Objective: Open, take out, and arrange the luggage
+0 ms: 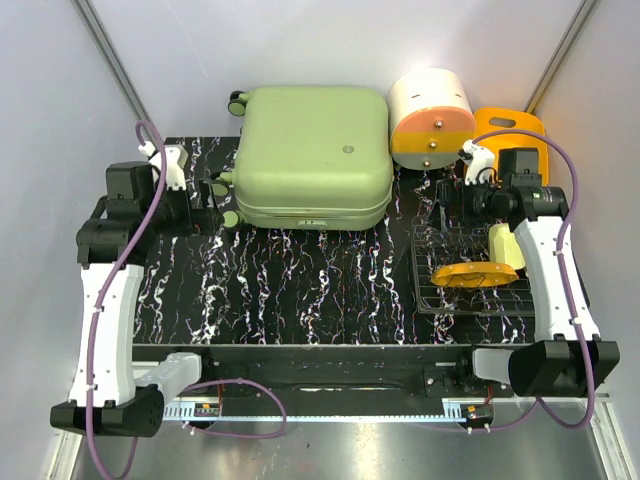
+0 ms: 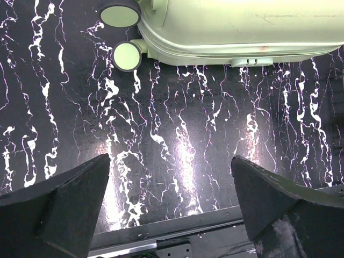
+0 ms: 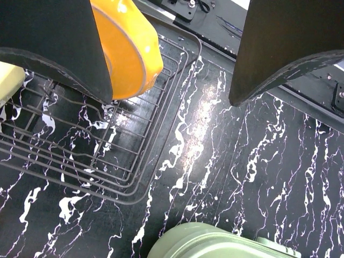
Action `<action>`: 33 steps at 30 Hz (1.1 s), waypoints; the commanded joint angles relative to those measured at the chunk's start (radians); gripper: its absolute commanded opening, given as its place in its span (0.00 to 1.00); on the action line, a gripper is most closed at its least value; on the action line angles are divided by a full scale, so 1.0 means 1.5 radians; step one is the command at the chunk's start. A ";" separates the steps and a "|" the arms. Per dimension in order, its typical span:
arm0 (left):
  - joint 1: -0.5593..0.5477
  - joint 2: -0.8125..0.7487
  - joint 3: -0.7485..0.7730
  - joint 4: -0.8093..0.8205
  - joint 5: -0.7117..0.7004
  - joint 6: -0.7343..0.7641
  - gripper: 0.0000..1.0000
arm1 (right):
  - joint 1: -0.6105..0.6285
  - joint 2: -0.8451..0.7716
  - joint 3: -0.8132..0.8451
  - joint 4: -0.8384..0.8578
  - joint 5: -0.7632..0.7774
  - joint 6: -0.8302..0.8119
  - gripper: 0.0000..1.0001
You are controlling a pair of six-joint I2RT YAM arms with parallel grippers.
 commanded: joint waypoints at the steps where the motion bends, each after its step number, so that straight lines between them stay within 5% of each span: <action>1: 0.003 0.034 0.044 0.019 0.024 0.023 0.99 | -0.003 0.026 0.058 0.001 -0.030 -0.002 1.00; 11: 0.009 0.279 0.322 0.044 0.042 0.104 0.99 | -0.001 0.171 0.189 0.089 -0.087 0.052 1.00; 19: 0.108 0.478 0.507 0.082 0.161 0.047 0.99 | 0.037 0.316 0.273 0.137 -0.015 0.078 0.91; 25: 0.162 0.515 0.449 0.183 0.268 -0.021 0.99 | 0.065 0.393 0.305 0.173 -0.013 0.090 0.71; 28: 0.164 0.525 0.407 0.229 0.232 -0.023 0.99 | 0.080 0.426 0.310 0.195 0.006 0.082 0.59; 33: 0.163 0.574 0.391 0.262 0.222 -0.027 0.96 | 0.096 0.469 0.309 0.221 0.010 0.071 0.54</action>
